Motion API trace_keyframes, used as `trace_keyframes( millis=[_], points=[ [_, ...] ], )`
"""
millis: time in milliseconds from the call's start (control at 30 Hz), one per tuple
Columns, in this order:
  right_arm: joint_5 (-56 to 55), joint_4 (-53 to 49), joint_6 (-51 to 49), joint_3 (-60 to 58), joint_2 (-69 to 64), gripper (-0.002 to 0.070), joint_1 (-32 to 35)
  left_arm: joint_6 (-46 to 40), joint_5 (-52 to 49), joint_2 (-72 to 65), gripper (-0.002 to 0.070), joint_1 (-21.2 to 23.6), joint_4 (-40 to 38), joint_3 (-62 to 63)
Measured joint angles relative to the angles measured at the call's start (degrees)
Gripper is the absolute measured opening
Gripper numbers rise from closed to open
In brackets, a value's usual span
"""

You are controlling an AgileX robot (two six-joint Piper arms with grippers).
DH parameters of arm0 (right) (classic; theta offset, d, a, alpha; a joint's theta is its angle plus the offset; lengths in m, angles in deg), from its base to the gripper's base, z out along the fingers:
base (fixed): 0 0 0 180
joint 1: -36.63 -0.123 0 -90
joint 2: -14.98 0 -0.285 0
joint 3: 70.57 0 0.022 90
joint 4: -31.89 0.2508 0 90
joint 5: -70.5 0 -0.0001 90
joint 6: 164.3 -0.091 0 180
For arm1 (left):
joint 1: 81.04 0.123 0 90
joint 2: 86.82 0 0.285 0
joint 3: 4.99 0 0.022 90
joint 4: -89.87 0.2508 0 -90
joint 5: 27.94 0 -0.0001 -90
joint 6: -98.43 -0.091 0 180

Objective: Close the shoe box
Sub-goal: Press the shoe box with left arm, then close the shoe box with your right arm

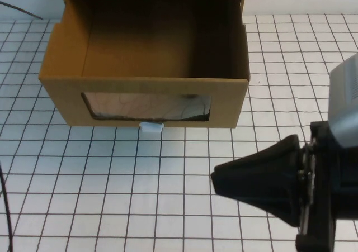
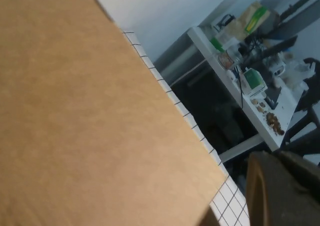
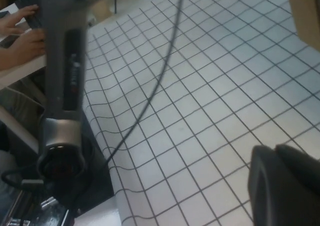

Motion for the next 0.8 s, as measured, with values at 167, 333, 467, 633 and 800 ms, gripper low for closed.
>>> trace_keyframes(
  millis=[167,333,467,633,800],
  points=[
    [-5.4,-0.3,1.3,0.0,-3.5,-0.0013,-7.5,8.4,-0.1,-12.5,-0.0002,0.4,-0.2,13.6],
    [-11.7,0.6,3.2,0.0,-11.1,-0.0013,-13.3,12.7,0.2,-16.7,-0.0002,1.0,-1.2,19.9],
    [-15.9,4.8,9.6,0.4,-18.3,-0.0013,-15.8,13.2,0.2,-16.9,-0.0002,1.4,-1.8,20.4],
    [-17.9,11.3,20.1,4.4,-27.5,-0.0013,-15.9,13.6,0.2,-17.0,-0.0002,1.8,-2.1,20.6],
    [-18.3,12.7,28.9,10.5,-34.7,-0.0013,-15.9,13.6,0.2,-17.0,-0.0002,1.8,-2.0,20.6]
  ],
)
